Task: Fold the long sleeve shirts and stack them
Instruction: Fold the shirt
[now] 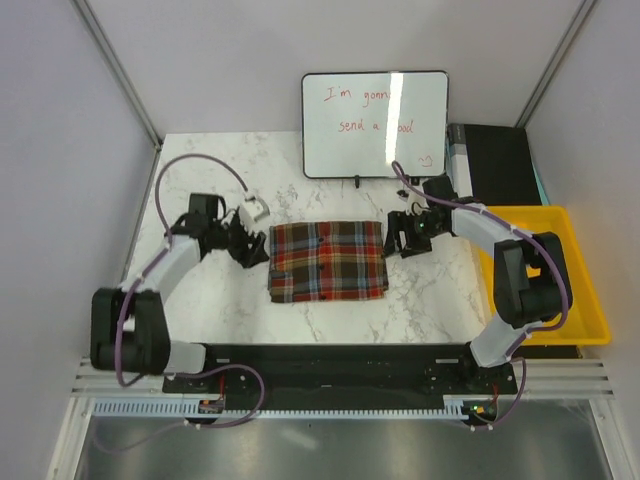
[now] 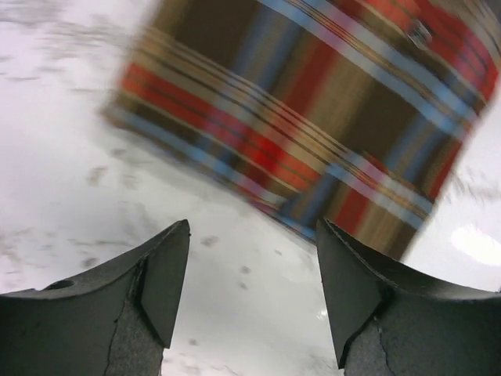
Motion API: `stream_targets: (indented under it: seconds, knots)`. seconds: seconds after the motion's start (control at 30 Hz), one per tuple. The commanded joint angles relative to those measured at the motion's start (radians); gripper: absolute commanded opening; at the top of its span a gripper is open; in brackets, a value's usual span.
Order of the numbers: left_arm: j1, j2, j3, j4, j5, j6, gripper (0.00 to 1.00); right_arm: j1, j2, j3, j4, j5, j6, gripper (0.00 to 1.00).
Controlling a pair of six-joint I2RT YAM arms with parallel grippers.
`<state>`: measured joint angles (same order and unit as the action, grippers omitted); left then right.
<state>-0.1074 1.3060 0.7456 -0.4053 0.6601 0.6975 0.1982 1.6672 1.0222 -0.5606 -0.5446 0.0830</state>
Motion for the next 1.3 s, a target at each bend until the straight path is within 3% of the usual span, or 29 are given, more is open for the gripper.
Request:
stream_targets:
  seconds: [0.0,0.03,0.1,0.33,0.87,1.0,1.17,1.2,1.27]
  knots:
    - [0.095,0.231,0.291,-0.039,0.105,-0.456,0.79,-0.022,0.113,0.151,0.048,0.061,0.053,0.78]
    - [0.095,0.280,0.319,-0.041,0.107,-0.493,0.83,-0.025,0.161,0.191,0.053,0.066,0.072,0.84]
    - [0.094,0.320,0.366,-0.030,0.110,-0.599,0.88,-0.025,0.204,0.245,0.054,0.077,0.113,0.87]
    - [0.091,0.449,0.379,0.014,0.121,-0.776,0.91,-0.023,0.336,0.288,0.060,0.032,0.219,0.96]
    - [0.046,0.641,0.363,0.091,0.133,-0.967,0.86,0.030,0.532,0.259,0.143,-0.109,0.279,0.78]
    - [0.043,0.682,0.385,0.080,0.156,-1.021,0.77,0.030,0.568,0.265,0.156,-0.138,0.282,0.73]
    - [0.034,0.716,0.413,0.082,0.183,-1.009,0.55,0.033,0.574,0.273,0.198,-0.198,0.288,0.47]
    - [0.034,0.722,0.416,0.085,0.194,-0.994,0.47,0.032,0.562,0.273,0.208,-0.210,0.285,0.44]
    - [0.034,0.720,0.429,0.092,0.225,-0.954,0.33,0.037,0.542,0.276,0.243,-0.235,0.264,0.28]
